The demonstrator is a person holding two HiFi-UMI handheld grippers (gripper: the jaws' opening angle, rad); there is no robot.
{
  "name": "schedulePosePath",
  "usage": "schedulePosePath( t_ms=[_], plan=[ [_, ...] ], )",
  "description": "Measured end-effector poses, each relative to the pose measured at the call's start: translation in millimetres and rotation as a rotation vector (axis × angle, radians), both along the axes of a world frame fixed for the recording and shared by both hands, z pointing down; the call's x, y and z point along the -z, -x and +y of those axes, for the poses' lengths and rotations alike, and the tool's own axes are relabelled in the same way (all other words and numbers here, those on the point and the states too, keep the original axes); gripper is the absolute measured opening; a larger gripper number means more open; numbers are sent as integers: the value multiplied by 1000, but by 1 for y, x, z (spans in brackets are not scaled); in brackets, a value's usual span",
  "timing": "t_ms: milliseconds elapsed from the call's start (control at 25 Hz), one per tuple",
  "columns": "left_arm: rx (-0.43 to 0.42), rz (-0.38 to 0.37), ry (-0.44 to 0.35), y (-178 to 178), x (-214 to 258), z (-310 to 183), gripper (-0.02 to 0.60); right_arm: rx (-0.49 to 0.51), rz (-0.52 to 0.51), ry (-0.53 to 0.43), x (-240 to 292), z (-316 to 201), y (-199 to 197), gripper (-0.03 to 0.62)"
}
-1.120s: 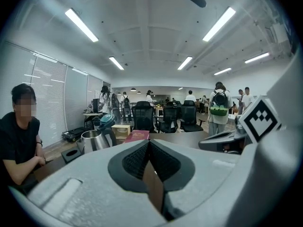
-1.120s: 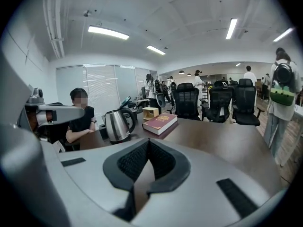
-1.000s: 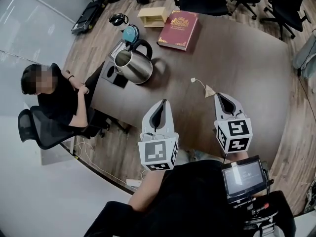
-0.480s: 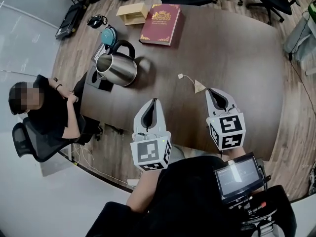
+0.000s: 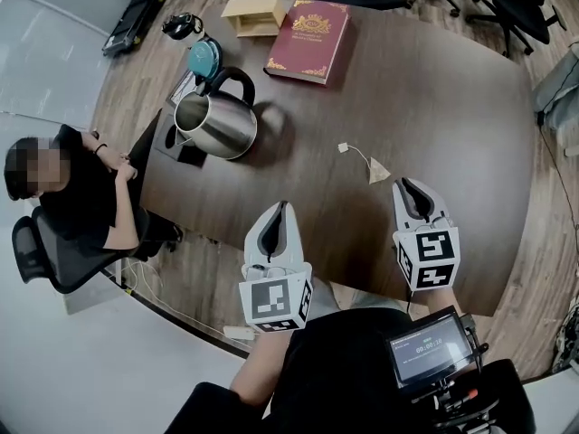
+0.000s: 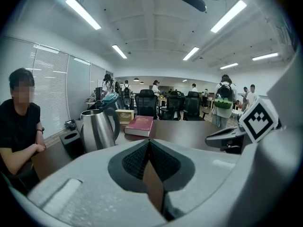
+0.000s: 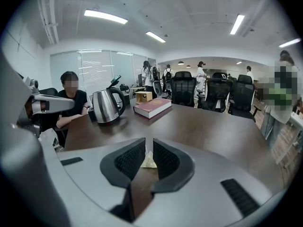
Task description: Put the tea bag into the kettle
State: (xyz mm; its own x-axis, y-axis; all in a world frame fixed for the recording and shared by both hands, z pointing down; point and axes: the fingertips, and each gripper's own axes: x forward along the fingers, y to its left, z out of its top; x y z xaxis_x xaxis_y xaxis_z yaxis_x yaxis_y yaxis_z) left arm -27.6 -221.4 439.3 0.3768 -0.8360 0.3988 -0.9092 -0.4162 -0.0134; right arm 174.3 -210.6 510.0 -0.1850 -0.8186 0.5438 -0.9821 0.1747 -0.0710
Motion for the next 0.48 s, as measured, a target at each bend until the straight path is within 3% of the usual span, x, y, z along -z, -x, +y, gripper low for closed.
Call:
schedulePosePath(
  t_ms=[480],
  plan=[
    [19, -14, 91, 19, -57, 1, 6, 41, 25, 84, -60, -18, 6, 74]
  ],
)
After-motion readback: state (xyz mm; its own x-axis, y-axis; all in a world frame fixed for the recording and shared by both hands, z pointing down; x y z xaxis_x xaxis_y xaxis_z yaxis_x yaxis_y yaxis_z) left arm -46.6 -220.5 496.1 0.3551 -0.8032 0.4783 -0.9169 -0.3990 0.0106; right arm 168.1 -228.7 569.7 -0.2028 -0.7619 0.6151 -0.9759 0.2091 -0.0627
